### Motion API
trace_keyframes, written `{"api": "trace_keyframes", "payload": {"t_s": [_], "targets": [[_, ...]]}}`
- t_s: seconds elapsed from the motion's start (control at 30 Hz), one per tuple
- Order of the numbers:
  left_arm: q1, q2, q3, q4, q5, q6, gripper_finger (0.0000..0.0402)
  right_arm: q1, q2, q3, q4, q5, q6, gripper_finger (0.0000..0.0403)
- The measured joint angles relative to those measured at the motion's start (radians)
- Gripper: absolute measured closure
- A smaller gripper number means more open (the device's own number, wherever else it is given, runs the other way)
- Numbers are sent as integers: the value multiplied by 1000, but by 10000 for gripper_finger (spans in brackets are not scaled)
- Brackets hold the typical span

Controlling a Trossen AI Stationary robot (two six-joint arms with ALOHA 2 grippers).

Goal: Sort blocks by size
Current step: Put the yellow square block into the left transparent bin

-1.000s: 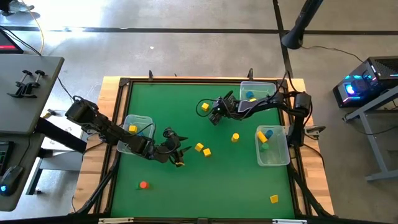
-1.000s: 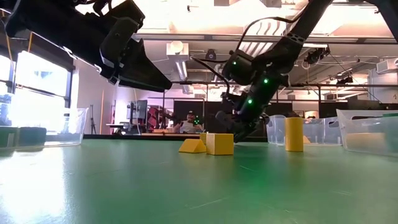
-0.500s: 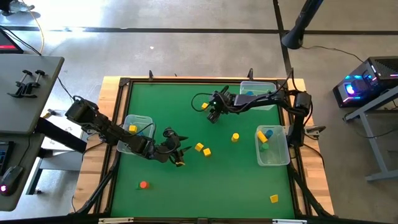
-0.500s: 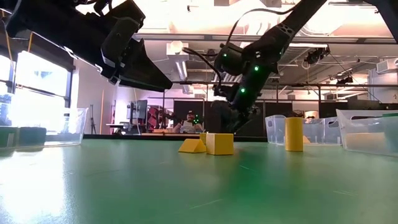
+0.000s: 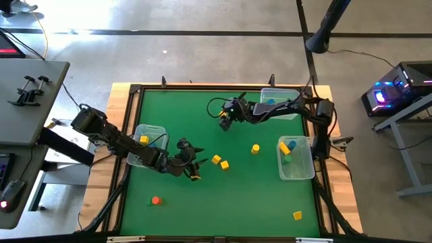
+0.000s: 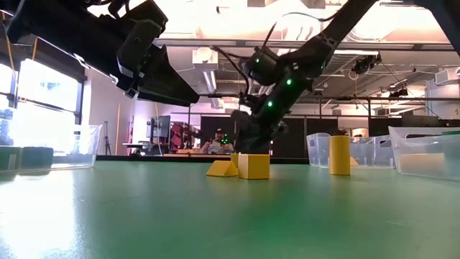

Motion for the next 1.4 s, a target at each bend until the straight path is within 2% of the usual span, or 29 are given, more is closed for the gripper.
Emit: {"api": "trace_keyframes", "payload": {"t_s": [0.13,0.27,0.37,0.57,0.77,0.97,1.3,1.37,1.4], "targets": [[0,0,0,1,0,1,206,2,53,0,74,-84,-15,141],[0,0,0,-2,0,1,206,2,89,0,83,-48,-25,153],[0,0,0,0,0,6,206,0,98,0,91,-40,-45,183],[1,0,0,1,0,10,206,14,99,0,117,-29,-67,275],[-2,0,0,0,0,10,206,50,44,0,104,15,-52,276],[-14,0,0,3,0,38,206,178,-76,-29,89,57,-79,276],[-50,0,0,42,-52,239,206,487,-252,-156,109,37,-147,276],[-50,0,0,58,-34,312,206,539,-264,-185,137,31,-116,276],[-49,0,0,67,6,355,206,560,-268,-200,160,31,-100,276]]}}
